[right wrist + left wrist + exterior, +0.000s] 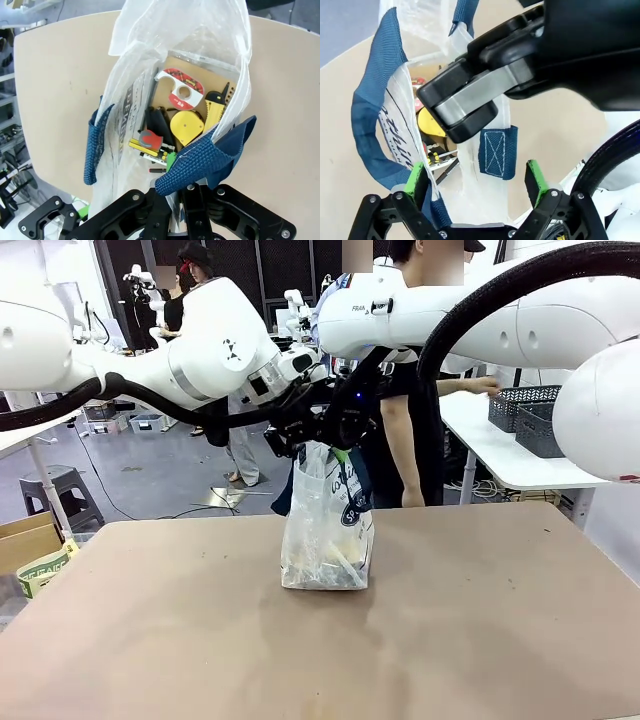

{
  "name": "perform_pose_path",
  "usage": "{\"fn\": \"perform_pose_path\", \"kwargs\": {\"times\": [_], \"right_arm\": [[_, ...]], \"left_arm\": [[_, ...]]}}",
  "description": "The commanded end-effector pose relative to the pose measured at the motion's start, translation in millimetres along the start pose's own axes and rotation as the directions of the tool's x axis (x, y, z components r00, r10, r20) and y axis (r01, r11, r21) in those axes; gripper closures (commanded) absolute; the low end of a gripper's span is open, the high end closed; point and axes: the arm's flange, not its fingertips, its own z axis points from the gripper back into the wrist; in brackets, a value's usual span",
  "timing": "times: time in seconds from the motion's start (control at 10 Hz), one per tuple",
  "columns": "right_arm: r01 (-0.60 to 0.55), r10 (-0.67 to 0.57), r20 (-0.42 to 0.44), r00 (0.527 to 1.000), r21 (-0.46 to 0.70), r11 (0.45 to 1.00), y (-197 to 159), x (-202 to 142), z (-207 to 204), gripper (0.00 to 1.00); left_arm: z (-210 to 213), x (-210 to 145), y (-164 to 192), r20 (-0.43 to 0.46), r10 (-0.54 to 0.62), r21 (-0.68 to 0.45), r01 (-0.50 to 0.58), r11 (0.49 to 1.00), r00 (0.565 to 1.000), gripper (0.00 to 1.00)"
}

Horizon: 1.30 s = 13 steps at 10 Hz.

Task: Transfer purchased items from the store into the shopping bag.
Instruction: Move the Reusable shopping bag to the right side of the table.

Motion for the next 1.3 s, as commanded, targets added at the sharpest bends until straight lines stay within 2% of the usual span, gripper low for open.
{"fn": "perform_pose_path", "kwargs": {"times": [0.0, 0.1, 0.6, 1.2], "right_arm": [[-0.017, 0.017, -0.011, 1.000, 0.010, 1.000, 4.0, 12.3, 2.9, 1.00], [-0.018, 0.018, -0.013, 1.000, 0.013, 1.000, 3.7, 12.3, 2.5, 1.00], [-0.023, 0.023, -0.015, 1.000, 0.024, 0.999, 4.2, 10.6, 1.6, 1.00], [-0.036, 0.037, -0.016, 0.999, 0.033, 0.999, 2.5, 8.7, 0.8, 1.00]], "left_arm": [[-0.3, 0.3, -2.5, -0.016, -0.005, 0.065, 0.006, 0.998, 1.000, 0.00], [-1.7, -1.2, -5.1, 0.011, -0.018, 0.119, 0.017, 0.993, 1.000, 0.02], [-3.7, 0.8, -3.1, 0.045, -0.010, 0.150, 0.003, 0.989, 0.999, 1.00], [-1.0, -0.1, -4.3, 0.061, -0.026, 0.161, 0.016, 0.987, 0.998, 1.00]]}}
